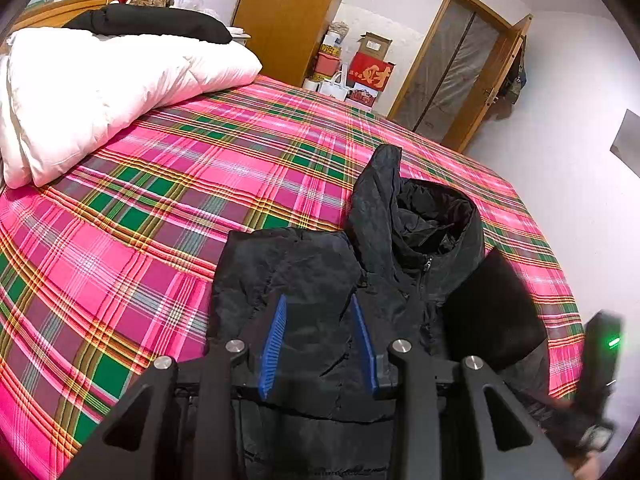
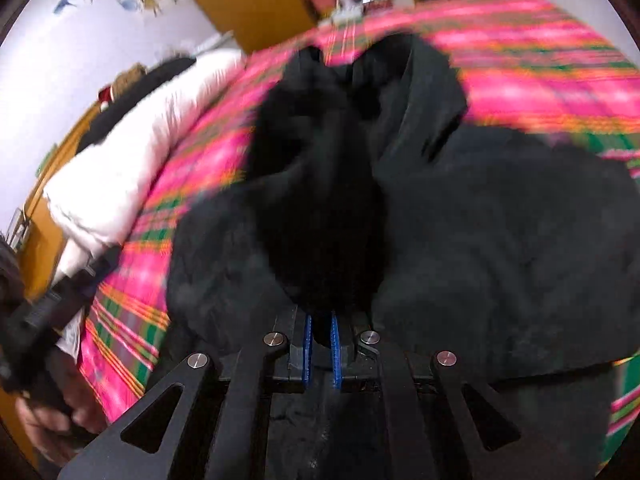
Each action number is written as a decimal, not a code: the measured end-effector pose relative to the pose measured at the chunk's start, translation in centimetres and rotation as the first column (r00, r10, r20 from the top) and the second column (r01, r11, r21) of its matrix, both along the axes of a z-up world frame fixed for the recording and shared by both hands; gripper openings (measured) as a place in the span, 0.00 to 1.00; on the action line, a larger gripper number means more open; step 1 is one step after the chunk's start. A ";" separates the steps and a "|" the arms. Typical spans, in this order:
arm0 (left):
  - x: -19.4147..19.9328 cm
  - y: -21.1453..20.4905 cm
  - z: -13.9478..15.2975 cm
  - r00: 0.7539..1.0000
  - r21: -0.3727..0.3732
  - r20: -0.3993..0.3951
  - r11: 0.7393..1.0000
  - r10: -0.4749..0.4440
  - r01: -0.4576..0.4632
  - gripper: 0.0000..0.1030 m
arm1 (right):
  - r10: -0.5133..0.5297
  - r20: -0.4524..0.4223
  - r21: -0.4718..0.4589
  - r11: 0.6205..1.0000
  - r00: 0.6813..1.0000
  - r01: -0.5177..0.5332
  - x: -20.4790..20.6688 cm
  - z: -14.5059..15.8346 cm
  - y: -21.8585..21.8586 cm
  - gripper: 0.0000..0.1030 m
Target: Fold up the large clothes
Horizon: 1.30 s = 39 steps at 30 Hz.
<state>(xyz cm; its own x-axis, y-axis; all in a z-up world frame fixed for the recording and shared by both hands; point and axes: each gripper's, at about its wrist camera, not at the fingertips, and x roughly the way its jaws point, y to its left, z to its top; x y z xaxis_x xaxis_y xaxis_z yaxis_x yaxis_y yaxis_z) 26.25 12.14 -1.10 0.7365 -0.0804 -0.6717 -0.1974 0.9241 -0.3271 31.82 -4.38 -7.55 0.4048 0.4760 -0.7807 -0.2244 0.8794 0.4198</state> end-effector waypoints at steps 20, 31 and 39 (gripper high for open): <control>4.4 -5.3 -5.5 0.954 -0.250 -0.157 0.945 -0.257 0.213 0.59 | -0.094 0.079 0.012 0.996 0.992 0.093 -4.8 3.2 -9.9 0.48; 4.3 -8.3 -5.2 0.956 -0.067 -0.109 0.962 -0.271 0.265 0.07 | -0.252 0.129 -0.038 0.965 0.959 0.259 -5.1 4.0 -16.7 0.48; 4.3 -6.2 -6.9 0.967 -0.074 -0.180 0.982 -0.182 0.171 0.07 | -0.209 0.181 -0.179 0.954 0.961 0.242 -1.5 2.8 -15.2 0.43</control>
